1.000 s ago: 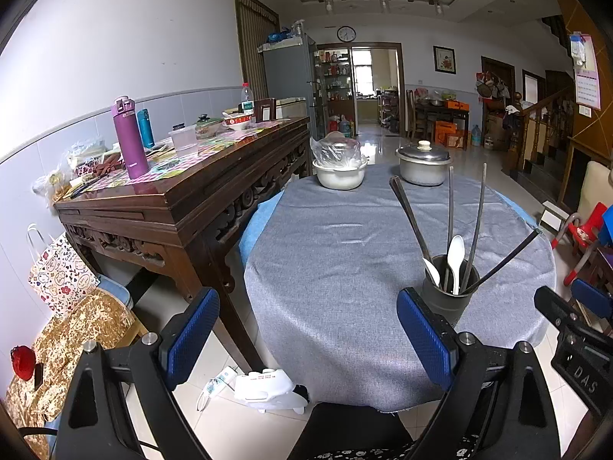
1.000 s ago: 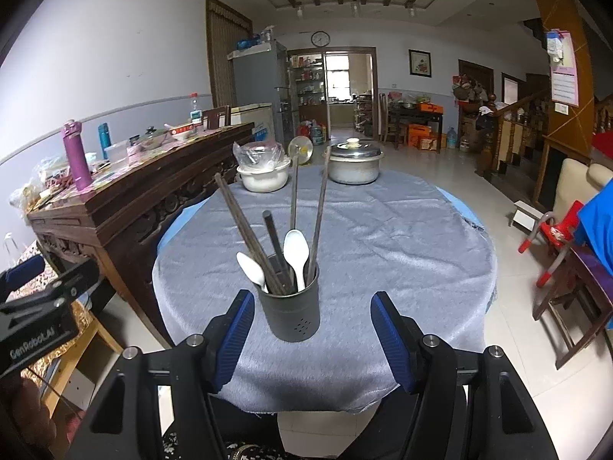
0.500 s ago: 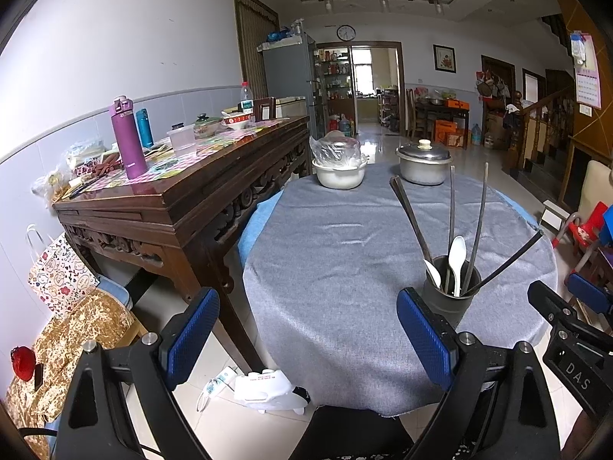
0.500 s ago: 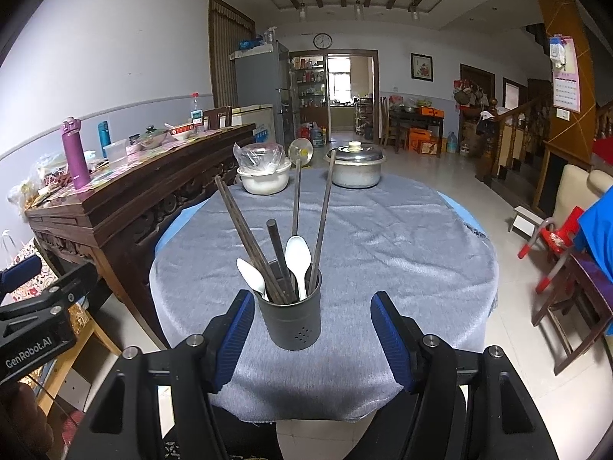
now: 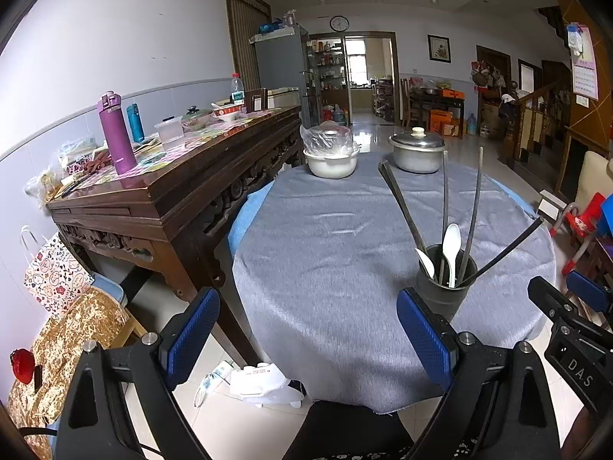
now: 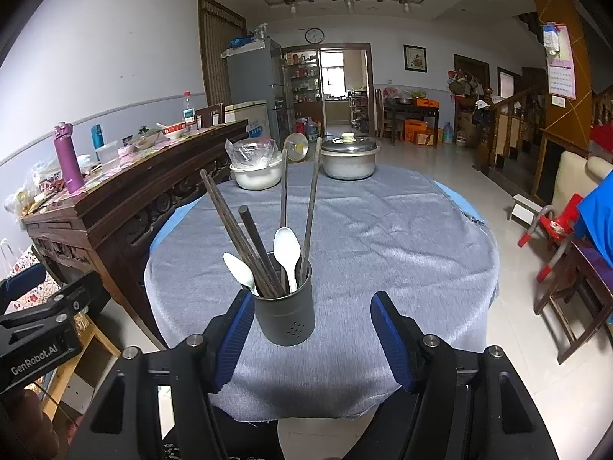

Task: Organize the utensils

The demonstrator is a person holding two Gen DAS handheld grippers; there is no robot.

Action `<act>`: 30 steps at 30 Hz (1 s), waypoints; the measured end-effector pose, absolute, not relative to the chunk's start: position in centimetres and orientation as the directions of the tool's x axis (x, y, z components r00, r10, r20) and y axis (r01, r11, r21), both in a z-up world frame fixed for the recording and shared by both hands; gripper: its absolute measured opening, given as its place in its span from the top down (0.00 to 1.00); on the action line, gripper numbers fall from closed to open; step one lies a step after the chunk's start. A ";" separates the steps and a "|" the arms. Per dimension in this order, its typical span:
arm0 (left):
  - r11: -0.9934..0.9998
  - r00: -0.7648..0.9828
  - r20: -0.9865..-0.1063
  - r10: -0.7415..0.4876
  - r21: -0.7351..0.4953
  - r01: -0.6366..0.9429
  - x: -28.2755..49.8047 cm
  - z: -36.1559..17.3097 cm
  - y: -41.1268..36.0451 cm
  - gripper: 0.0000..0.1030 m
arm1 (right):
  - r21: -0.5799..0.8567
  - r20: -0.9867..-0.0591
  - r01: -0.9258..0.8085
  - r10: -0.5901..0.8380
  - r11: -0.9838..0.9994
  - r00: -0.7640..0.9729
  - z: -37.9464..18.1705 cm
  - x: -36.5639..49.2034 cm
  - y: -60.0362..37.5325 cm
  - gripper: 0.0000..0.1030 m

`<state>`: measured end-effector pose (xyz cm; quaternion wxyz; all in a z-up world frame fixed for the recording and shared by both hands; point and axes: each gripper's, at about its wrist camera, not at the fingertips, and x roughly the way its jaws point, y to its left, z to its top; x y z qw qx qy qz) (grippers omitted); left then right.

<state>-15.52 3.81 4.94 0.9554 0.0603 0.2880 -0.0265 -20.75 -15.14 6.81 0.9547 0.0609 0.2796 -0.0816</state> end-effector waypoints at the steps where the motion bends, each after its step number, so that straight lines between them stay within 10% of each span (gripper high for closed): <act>1: 0.992 0.835 -0.551 -0.016 0.098 0.084 -15.7 5.0 3.9 0.09 | 0.072 -0.541 0.191 -0.122 0.979 0.832 6.9 -20.9 -15.1 0.35; 30: 0.992 0.810 -0.586 -0.041 0.075 0.104 -14.4 3.8 4.3 0.09 | 0.047 -0.555 0.203 -0.143 0.978 0.820 6.3 -20.2 -14.5 0.35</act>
